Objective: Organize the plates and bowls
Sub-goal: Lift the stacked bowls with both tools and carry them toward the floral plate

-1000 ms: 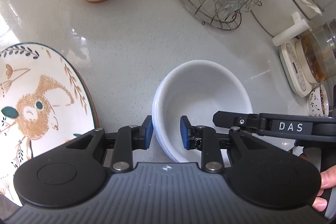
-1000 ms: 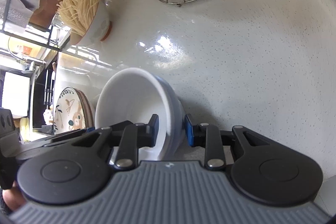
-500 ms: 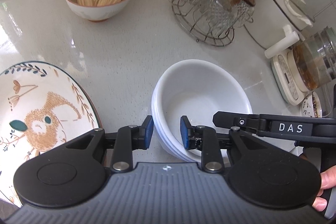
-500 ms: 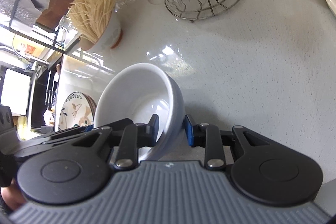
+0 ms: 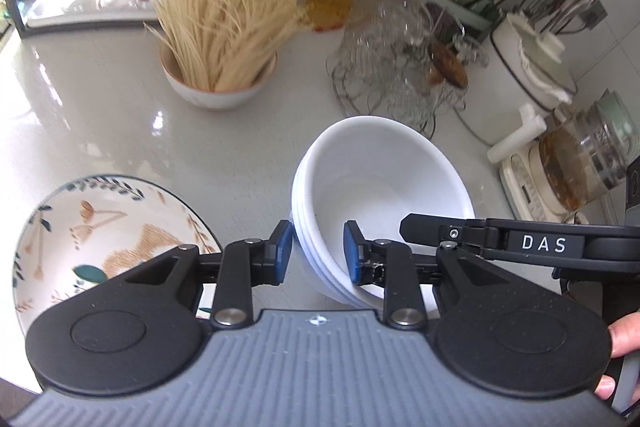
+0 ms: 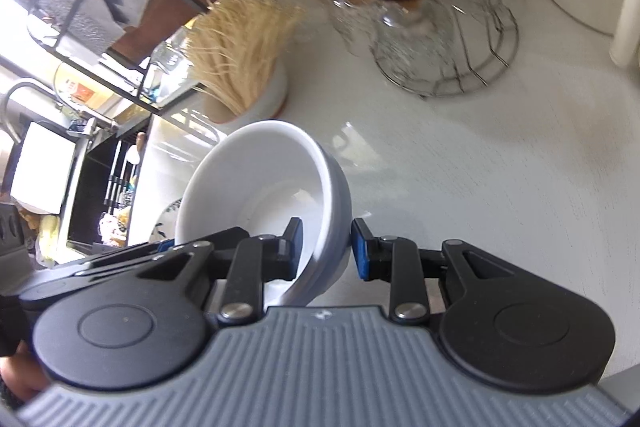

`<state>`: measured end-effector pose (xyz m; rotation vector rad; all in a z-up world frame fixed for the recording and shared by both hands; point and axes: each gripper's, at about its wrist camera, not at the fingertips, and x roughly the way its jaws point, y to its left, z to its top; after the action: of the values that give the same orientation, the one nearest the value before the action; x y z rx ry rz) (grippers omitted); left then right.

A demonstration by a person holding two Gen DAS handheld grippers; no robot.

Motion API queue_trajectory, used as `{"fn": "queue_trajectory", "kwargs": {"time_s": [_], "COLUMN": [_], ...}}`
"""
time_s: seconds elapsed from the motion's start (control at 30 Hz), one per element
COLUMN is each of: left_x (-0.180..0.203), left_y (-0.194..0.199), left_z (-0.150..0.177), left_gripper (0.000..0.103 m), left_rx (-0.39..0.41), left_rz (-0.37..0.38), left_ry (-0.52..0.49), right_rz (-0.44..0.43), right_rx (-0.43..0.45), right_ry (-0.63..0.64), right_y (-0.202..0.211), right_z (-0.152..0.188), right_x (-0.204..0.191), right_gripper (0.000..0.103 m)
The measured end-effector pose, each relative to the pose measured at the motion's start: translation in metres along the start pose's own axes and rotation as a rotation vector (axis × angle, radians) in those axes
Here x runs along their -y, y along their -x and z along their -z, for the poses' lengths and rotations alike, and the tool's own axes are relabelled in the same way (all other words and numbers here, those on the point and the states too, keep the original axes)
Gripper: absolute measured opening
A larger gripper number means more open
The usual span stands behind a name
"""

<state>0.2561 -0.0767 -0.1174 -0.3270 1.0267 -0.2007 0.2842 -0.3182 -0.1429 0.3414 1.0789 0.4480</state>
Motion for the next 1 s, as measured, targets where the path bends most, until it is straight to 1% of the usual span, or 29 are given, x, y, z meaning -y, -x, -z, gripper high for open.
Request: {"fn": "queue_trajectory", "kwargs": {"time_s": [0.33, 0.57, 0.73, 1.0], "left_x": [-0.012, -0.027, -0.044, -0.071], "left_y": [0.033, 0.053, 0.070, 0.090], "left_z": [-0.005, 0.001, 0.010, 0.020], "left_gripper": [0.031, 0.032, 0.032, 0.032], "left_rx": [0.076, 0.122, 0.149, 0.182], "left_rz": [-0.011, -0.030, -0.048, -0.090], "left_ry": [0.013, 0.035, 0.083, 0.126], "right_rz": [-0.034, -0.053, -0.079, -0.116], "right_rx": [0.026, 0.040, 0.026, 0.000], "right_ry": [0.083, 0.125, 0.162, 0.229], "right_y": [0.005, 0.004, -0.004, -0.019], "right_z": [0.000, -0.001, 0.000, 0.006], "right_x": [-0.034, -0.054, -0.071, -0.103], "right_gripper": [0.029, 0.029, 0.029, 0.029]}}
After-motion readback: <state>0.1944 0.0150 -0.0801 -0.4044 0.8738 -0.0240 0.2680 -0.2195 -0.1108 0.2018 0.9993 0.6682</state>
